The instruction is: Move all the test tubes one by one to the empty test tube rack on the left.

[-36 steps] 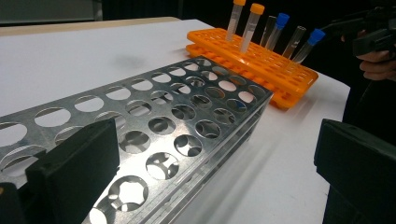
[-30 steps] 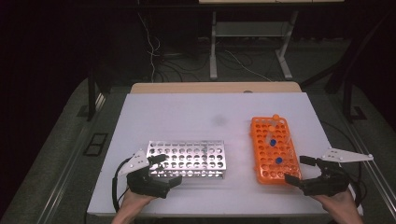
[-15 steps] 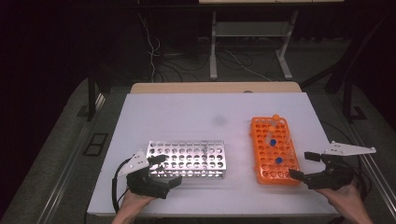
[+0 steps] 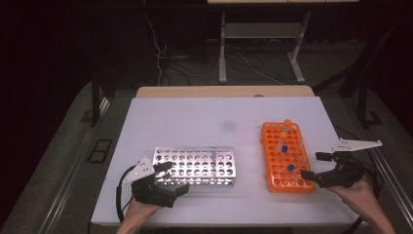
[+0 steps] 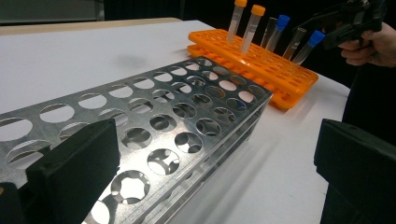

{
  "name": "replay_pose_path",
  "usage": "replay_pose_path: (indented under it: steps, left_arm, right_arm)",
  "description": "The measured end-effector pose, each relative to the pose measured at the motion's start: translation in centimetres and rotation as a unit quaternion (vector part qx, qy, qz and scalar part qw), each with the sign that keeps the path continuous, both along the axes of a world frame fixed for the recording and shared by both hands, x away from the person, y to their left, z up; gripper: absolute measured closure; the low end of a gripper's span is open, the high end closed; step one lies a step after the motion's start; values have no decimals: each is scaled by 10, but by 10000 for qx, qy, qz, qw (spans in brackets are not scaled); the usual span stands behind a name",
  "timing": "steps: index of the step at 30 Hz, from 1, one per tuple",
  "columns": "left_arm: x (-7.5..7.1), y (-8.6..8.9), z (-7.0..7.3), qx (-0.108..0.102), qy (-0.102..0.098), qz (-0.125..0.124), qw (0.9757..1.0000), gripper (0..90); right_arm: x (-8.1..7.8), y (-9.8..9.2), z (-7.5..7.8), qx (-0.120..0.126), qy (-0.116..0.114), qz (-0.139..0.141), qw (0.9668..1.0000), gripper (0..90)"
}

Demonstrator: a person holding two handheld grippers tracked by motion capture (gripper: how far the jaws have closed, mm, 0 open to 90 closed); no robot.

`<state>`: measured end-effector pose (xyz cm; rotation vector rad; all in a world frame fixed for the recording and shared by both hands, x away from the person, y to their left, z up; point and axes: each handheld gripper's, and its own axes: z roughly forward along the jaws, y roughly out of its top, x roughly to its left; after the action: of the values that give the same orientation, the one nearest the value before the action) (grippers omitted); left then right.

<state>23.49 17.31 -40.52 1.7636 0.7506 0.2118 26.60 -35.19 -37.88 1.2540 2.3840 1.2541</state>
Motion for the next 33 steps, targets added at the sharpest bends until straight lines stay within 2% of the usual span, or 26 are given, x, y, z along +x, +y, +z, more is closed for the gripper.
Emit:
replay_pose_path:
  steps: [7,9,11,13,15,20,23,29,33]
  left_arm:
    - [0,0,0,-4,7,3,10000,0]
    - [0,0,0,-2,4,3,10000,0]
    - [0,0,0,3,3,1,10000,0]
    - [0,0,0,-1,5,1,10000,0]
    - [0,0,0,0,7,0,10000,0]
    - [0,0,0,2,5,4,10000,0]
    - [0,0,0,1,13,2,10000,0]
    - [-1,0,0,2,7,9,10000,0]
    - [-1,0,0,4,10,14,10000,0]
  right_arm:
    - [11,3,-6,-167,78,42,9998,7]
    - [13,3,-9,-214,60,106,9997,71]
    - [15,3,-11,-237,52,108,9996,74]
    - [16,3,-13,-267,56,132,9995,150]
    - [17,4,-14,-323,53,145,9994,163]
    - [17,6,-17,-374,7,271,9989,346]
    - [17,7,-21,-399,71,372,9985,441]
    - [13,5,-28,-407,-61,344,9986,630]
    - [12,4,-29,-382,-162,283,9987,691]
